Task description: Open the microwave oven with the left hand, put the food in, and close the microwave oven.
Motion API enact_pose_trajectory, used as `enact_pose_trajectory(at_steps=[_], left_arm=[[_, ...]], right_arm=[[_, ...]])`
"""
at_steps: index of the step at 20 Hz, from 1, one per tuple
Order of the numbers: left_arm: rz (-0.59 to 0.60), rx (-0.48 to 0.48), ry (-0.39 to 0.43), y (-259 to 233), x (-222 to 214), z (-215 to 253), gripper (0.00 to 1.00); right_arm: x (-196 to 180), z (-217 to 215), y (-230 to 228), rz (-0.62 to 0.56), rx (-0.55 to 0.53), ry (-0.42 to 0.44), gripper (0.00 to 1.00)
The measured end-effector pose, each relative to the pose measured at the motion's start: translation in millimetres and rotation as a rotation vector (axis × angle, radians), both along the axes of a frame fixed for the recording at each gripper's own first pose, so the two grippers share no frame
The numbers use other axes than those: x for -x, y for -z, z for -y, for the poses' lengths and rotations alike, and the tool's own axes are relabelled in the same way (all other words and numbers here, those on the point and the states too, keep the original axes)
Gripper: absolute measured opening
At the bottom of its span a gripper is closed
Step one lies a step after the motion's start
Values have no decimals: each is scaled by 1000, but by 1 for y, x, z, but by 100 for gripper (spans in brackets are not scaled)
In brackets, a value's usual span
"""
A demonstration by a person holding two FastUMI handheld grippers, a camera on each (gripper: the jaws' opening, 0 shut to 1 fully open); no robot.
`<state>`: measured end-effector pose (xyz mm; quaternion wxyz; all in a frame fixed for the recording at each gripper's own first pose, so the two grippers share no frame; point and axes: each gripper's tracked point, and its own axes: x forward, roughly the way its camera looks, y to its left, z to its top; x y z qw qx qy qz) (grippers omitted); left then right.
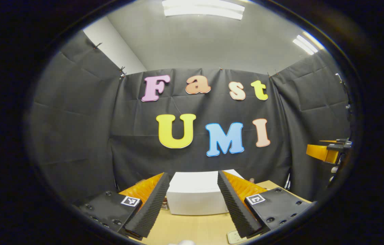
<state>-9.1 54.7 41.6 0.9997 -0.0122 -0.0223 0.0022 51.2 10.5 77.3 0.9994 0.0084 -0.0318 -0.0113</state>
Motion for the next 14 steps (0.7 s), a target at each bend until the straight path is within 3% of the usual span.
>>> enact_pose_trajectory(at_steps=[6,8,14], left_arm=[[-13,15,17,4,-2,5,99],[-6,7,14,1,-3,4,95],[-17,6,21,6,-7,8,99]], right_arm=[[4,2,1,-4,0,5,97],[5,2,3,-9,1,3,97],[4,5,4,-10,9,12,97]])
